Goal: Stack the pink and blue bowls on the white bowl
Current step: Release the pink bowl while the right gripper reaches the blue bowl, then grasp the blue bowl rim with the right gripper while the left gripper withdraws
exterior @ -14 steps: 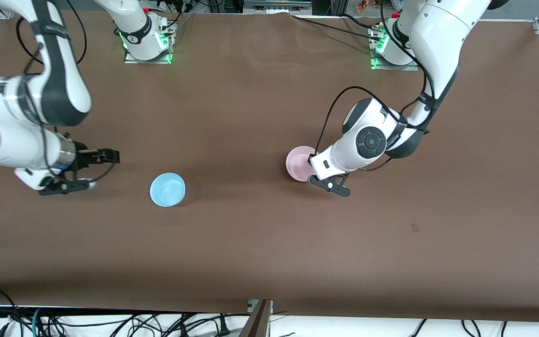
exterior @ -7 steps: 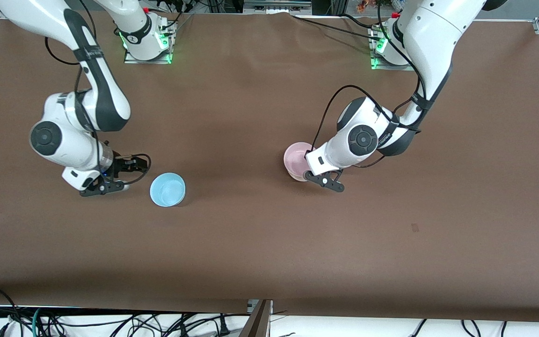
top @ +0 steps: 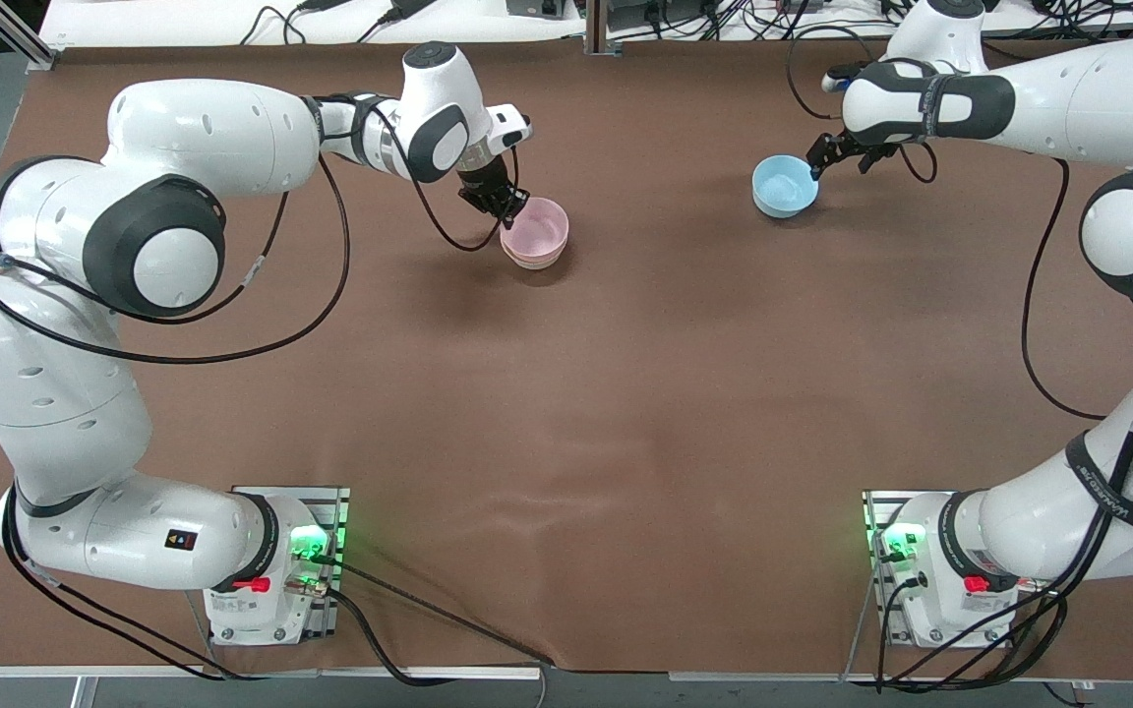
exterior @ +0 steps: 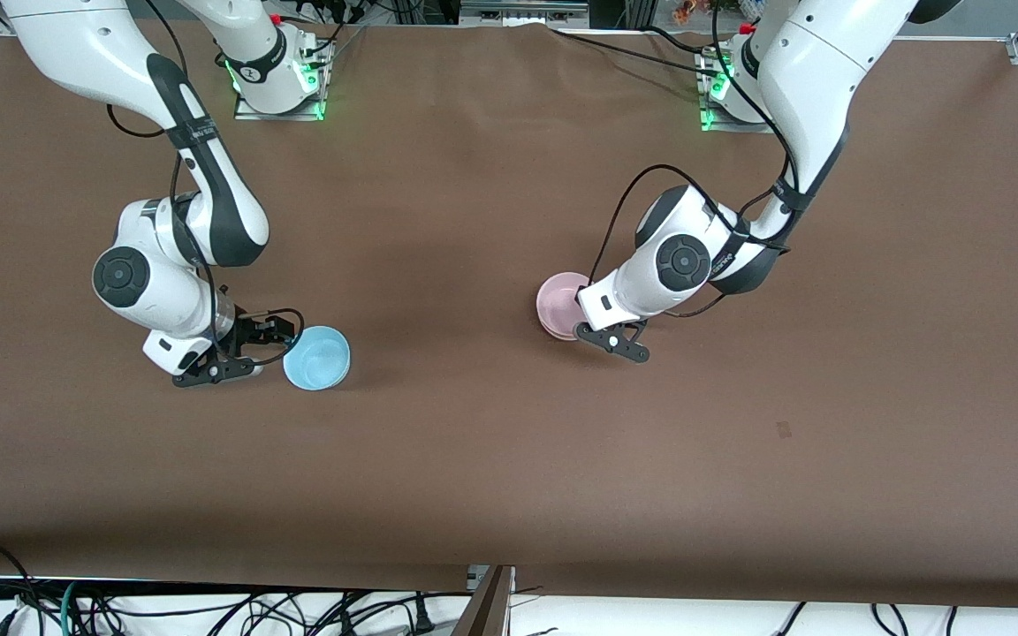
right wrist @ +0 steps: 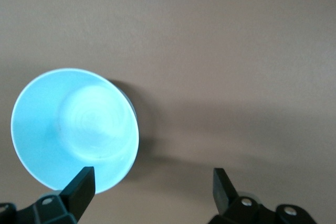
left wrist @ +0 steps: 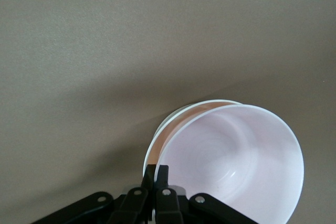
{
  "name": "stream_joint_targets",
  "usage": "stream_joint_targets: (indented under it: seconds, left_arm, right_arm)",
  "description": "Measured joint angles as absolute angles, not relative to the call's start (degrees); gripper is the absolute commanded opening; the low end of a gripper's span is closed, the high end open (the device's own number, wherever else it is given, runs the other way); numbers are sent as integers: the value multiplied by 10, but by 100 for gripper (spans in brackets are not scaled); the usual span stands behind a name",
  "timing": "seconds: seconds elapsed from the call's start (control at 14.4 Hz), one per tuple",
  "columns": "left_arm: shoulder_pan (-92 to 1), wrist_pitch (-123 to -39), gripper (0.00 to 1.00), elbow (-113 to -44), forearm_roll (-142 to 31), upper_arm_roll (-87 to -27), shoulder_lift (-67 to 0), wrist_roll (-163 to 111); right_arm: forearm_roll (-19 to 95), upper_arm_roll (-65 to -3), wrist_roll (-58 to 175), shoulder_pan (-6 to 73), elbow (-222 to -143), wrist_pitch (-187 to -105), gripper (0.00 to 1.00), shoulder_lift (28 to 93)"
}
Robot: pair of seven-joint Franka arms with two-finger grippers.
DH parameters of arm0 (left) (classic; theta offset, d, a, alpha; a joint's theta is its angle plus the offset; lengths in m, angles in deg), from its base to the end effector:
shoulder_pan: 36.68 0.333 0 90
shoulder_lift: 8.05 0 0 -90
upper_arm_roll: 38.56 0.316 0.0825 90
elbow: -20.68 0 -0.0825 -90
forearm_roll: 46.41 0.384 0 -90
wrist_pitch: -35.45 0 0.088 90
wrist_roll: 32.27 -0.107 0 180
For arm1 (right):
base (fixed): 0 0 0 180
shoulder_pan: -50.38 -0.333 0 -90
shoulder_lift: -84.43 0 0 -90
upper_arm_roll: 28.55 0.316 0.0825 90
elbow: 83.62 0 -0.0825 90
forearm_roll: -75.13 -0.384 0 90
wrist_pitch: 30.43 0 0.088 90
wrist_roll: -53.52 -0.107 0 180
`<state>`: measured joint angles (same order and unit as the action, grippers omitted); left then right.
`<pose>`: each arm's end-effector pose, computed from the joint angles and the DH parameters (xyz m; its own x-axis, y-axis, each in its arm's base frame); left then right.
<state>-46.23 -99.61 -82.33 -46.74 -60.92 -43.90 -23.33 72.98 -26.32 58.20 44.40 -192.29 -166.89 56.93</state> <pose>0.5637 -0.3289 0.2200 0.9411 -0.3318 -0.0647 -0.3109 -0.9248 0.2192 0.6267 0.0895 0.2490 0.9814 0.1920 0.0081 0.1922 -0.9804 -0.0434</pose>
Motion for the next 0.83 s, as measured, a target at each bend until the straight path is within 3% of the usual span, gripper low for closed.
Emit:
stream_joint_targets:
  seconds: [0.14, 0.21, 0.28, 0.49, 0.83]
  left_arm:
    - [-462, -996, 0, -823, -467, -609, -439, -233]
    - [-462, -997, 33, -823, -467, -609, -439, -233]
    - [-462, -997, 96, -823, -467, -609, -439, -233]
    - [-462, -1000, 100, -823, -467, -609, -438, -222]
    - [-462, -1000, 100, -820, -467, -612, -427, -201]
  right_arm:
    - [730, -263, 582, 444, -1910, -1669, 89, 557]
    - [730, -263, 582, 444, -1904, -1669, 85, 550]
    - [730, -263, 582, 444, -1899, -1670, 79, 543]
    - [717, -263, 581, 443, -1889, -1671, 66, 528]
    - [702, -261, 581, 437, -1887, -1675, 67, 522]
